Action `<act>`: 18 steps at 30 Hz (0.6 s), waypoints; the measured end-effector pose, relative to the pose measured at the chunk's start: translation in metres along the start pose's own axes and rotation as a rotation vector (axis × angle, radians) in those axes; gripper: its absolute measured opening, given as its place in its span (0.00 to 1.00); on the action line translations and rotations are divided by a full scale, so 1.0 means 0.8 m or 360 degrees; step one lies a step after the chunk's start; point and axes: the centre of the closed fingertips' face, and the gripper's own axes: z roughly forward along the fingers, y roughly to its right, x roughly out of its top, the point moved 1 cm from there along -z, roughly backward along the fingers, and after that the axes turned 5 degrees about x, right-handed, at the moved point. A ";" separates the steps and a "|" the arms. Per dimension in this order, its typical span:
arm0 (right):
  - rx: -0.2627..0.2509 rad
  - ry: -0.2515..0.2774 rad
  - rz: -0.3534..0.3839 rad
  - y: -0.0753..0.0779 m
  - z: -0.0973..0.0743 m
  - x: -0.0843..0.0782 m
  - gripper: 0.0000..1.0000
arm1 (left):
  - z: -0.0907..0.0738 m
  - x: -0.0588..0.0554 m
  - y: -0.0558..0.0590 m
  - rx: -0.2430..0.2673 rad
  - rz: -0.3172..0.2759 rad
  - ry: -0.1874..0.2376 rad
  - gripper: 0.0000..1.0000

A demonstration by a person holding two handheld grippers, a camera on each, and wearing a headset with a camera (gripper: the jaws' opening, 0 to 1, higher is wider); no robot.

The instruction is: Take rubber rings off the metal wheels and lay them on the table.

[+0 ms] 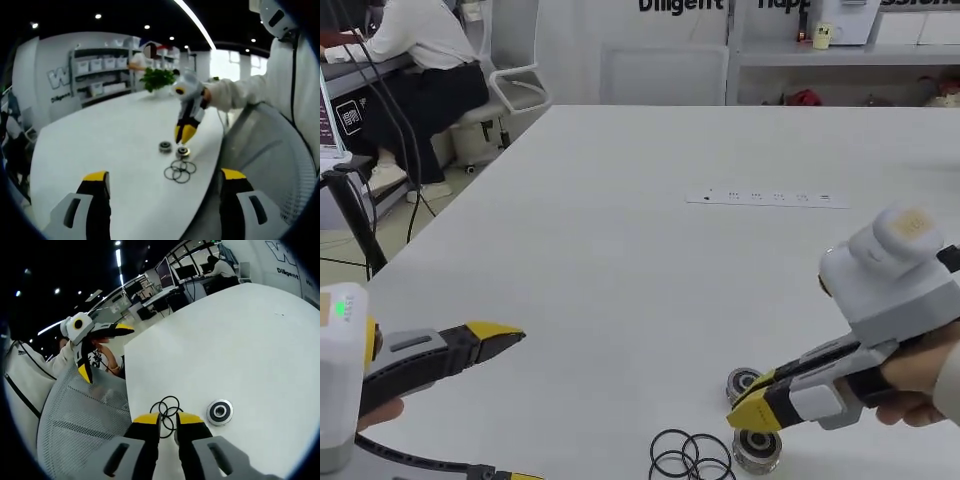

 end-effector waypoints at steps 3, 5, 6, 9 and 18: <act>-0.0027 0.0059 -0.0030 0.001 -0.008 0.012 0.11 | 0.000 0.000 0.000 0.0002 0.0001 -0.0002 0.92; -0.0043 0.0095 -0.0048 -0.001 -0.013 0.019 0.12 | 0.000 0.000 0.001 0.0002 -0.0001 0.0002 0.92; -0.0052 0.0110 -0.0060 -0.002 -0.017 0.022 0.12 | 0.000 0.000 0.001 0.0003 -0.0001 0.0001 0.92; -0.0074 0.0155 -0.0097 -0.006 -0.025 0.031 0.12 | -0.001 0.000 0.002 0.0006 0.0001 0.0003 0.92; -0.0157 0.0309 -0.0201 -0.015 -0.052 0.056 0.22 | -0.004 -0.001 0.003 0.0014 -0.0005 0.0010 0.92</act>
